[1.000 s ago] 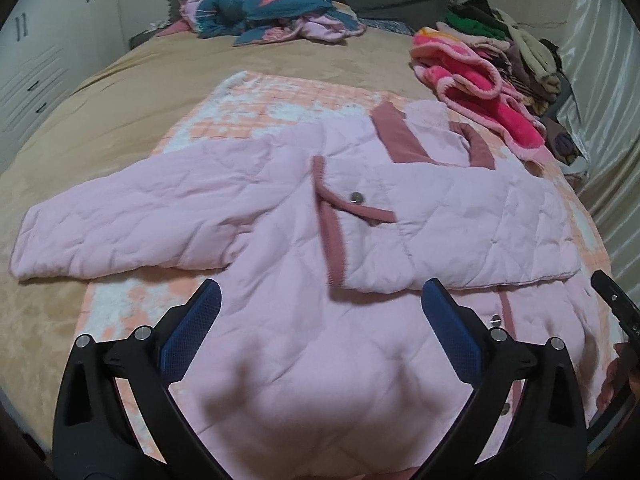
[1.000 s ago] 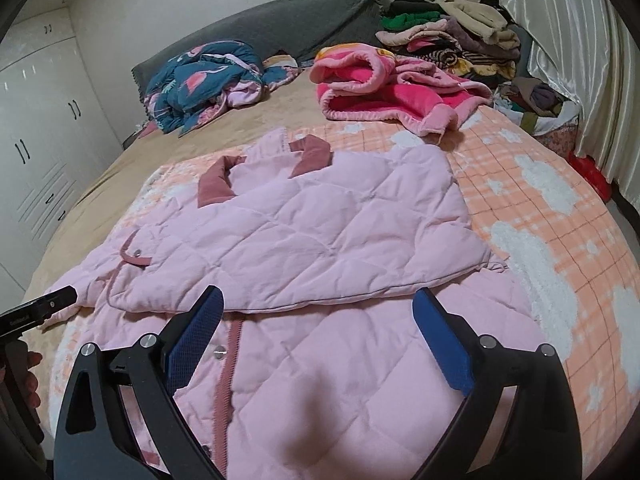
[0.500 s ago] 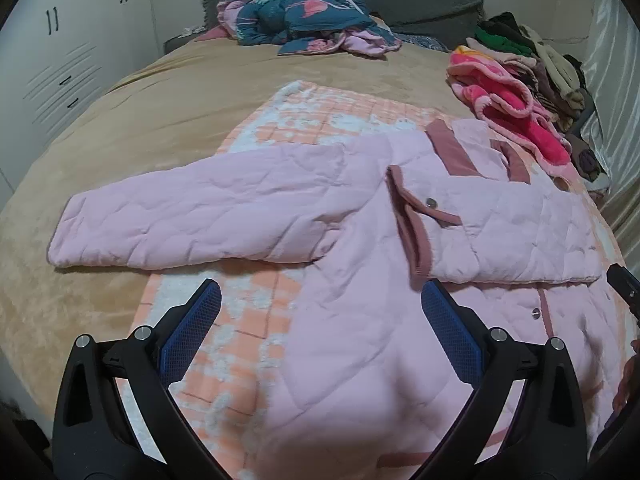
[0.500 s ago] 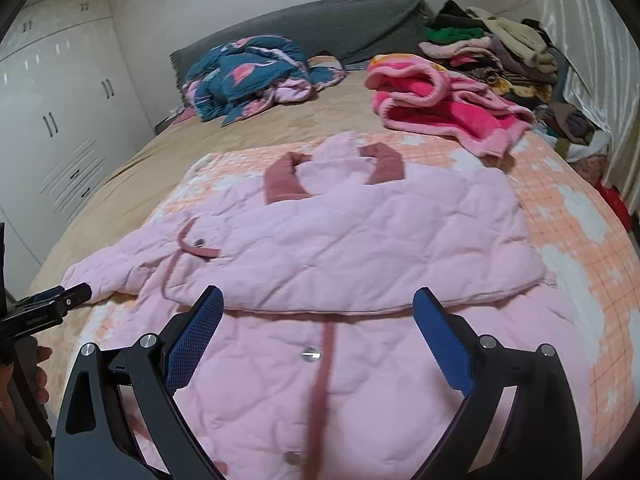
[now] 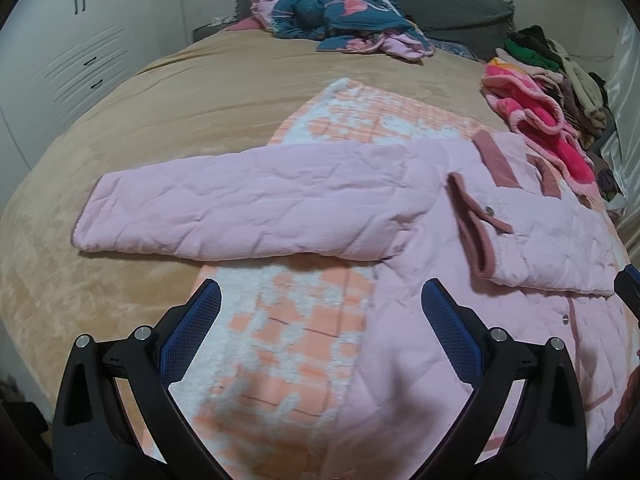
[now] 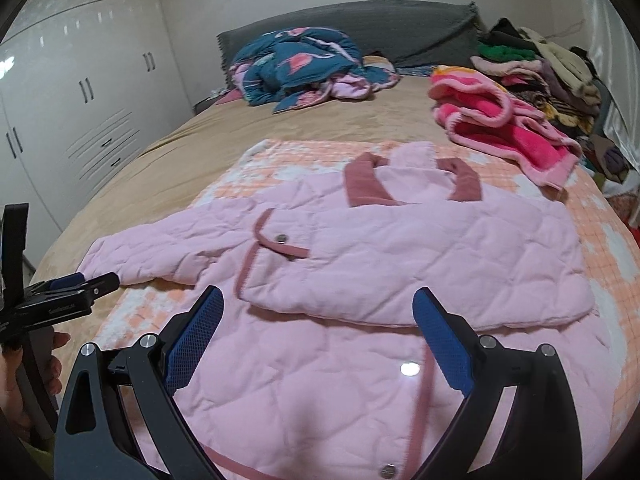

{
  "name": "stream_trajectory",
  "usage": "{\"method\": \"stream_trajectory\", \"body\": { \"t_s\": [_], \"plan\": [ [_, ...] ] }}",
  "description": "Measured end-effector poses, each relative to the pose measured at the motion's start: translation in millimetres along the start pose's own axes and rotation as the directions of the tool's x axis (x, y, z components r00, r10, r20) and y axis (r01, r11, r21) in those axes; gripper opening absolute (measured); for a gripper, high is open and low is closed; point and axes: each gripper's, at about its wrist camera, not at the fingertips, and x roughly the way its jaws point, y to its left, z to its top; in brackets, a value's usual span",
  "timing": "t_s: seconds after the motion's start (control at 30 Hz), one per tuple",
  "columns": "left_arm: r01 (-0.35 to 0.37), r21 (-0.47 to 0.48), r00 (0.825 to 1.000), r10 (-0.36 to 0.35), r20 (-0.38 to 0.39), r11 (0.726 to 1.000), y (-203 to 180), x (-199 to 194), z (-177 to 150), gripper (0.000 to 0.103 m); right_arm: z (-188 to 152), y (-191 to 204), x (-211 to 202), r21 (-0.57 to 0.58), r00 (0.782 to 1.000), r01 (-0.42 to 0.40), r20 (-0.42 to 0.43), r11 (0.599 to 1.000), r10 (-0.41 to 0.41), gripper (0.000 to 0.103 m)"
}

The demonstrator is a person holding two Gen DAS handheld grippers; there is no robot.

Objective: Fold large clothes
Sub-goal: 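Move the left tool to the other sleeve cuff and grasp it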

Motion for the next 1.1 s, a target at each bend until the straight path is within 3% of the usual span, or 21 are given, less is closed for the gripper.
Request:
{"method": "stream_trajectory", "body": {
  "t_s": [0.57, 1.1],
  "plan": [
    [-0.053, -0.121, 0.999, 0.052, -0.01, 0.991, 78.5, 12.5, 3.9, 0.094, 9.6, 83.5, 43.8, -0.121, 0.995, -0.095, -0.056, 0.988, 0.088, 0.095],
    [-0.1, -0.3, 0.992, 0.073, -0.1, 0.949, 154.7, 47.8, 2.4, 0.094, 8.1, 117.0, 81.8, -0.182, 0.988, -0.135, -0.103, 0.974, 0.118, 0.095]
  ]
}}
